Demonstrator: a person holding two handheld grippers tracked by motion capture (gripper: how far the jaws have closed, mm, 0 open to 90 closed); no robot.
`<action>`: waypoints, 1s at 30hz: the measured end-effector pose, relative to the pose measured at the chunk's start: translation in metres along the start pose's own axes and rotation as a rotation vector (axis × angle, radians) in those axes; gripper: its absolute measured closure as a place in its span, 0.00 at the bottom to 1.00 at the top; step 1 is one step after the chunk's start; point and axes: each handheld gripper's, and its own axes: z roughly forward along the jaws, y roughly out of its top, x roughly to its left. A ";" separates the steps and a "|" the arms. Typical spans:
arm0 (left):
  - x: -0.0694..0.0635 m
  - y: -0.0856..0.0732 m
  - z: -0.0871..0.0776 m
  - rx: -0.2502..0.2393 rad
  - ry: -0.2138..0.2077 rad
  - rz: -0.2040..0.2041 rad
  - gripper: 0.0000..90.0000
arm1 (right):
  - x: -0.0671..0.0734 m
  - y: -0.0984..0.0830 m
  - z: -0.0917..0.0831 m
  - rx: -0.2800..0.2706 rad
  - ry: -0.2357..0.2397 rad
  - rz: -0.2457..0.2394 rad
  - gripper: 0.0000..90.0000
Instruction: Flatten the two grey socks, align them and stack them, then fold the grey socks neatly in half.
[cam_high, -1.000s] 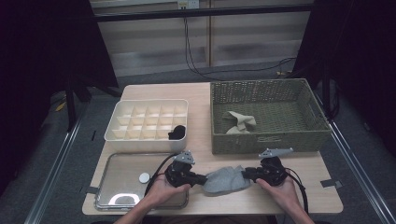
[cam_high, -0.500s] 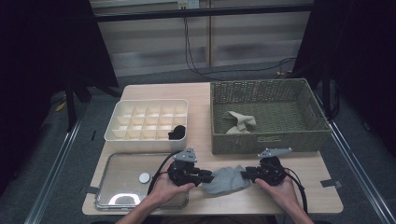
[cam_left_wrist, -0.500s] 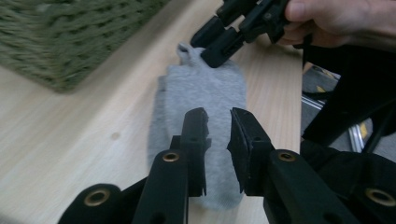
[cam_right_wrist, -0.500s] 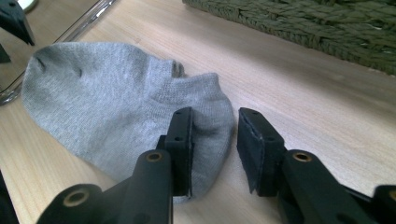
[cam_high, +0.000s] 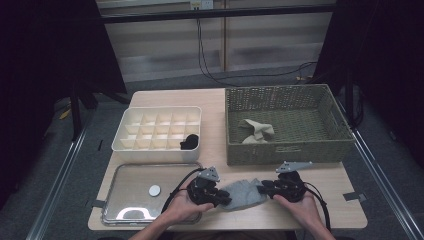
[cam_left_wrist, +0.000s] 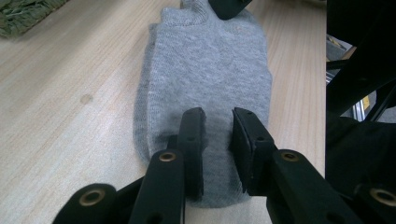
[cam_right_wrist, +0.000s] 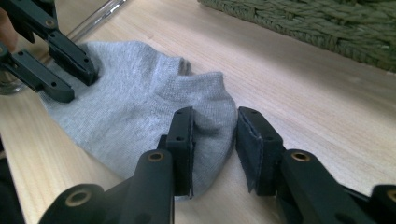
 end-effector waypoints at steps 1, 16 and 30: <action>0.000 0.000 0.000 -0.007 0.002 0.001 0.82 | 0.001 0.000 0.000 0.004 -0.002 0.004 0.75; -0.001 0.005 -0.004 -0.022 0.013 0.016 0.81 | 0.000 0.009 0.003 0.026 0.030 0.057 0.93; 0.005 0.035 0.023 -0.069 0.000 0.023 0.77 | -0.001 0.014 -0.004 -0.003 0.053 0.051 0.94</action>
